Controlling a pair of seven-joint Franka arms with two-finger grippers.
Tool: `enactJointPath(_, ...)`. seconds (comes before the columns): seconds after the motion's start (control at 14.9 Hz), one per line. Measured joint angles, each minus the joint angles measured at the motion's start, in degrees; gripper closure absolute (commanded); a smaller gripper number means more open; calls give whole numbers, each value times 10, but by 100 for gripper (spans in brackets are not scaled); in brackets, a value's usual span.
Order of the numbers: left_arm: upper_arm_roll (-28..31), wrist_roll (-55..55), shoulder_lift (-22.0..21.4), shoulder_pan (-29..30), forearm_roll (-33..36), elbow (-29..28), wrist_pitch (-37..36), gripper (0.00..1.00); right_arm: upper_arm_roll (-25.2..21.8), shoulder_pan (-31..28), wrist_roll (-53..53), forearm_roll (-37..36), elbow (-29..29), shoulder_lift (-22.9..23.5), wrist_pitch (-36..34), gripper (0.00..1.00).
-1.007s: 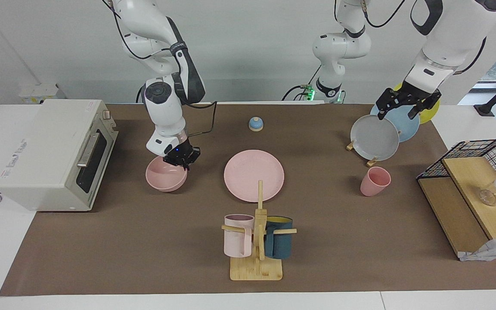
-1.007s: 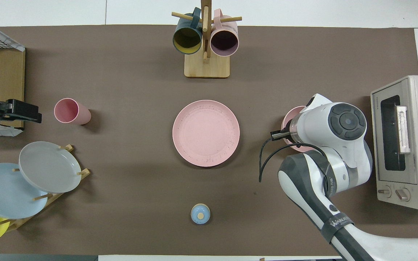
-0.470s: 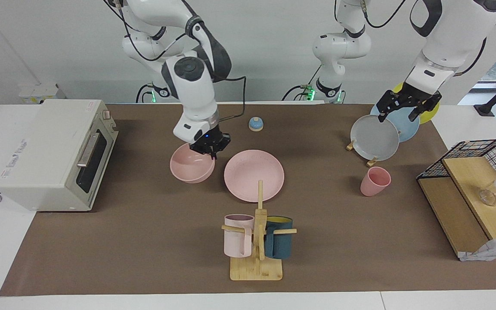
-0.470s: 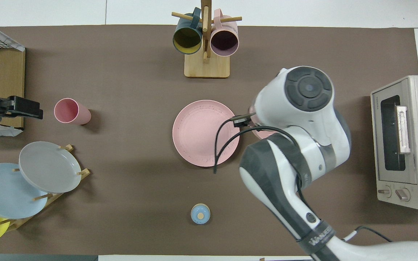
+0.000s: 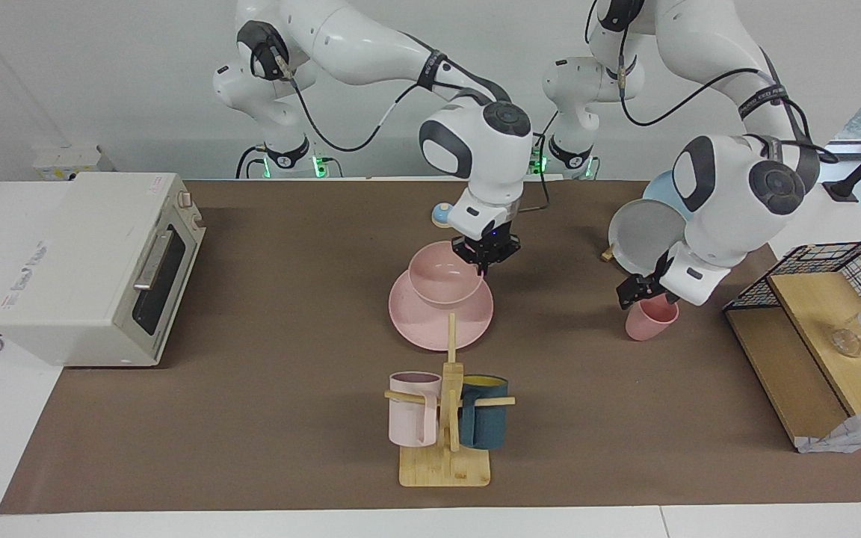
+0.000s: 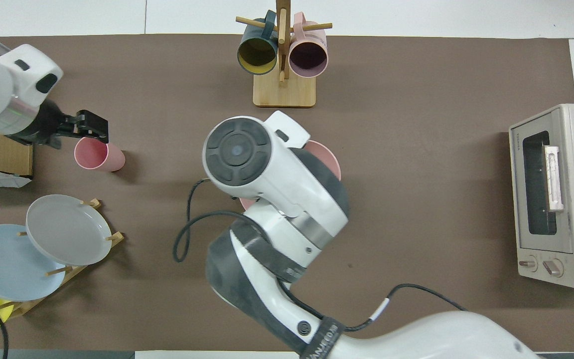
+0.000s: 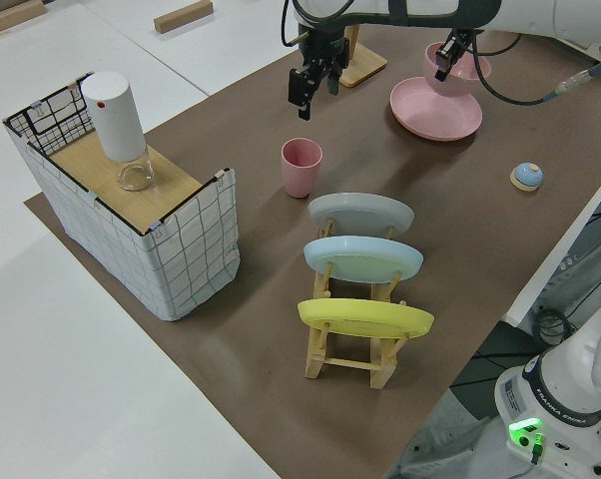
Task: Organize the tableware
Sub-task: 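Carry the pink bowl with the right gripper while the left gripper grasps the cup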
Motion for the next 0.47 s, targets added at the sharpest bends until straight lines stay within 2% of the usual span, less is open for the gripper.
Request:
enactJointPath(0.13,2,-1,6,0,0,3,5,0,-1,0,3,-1,-1,10,3,100)
enactJointPath(0.47,6,-12,7,1,0,-18,21,0,-3,-4,3,-16,-27,1,3,100)
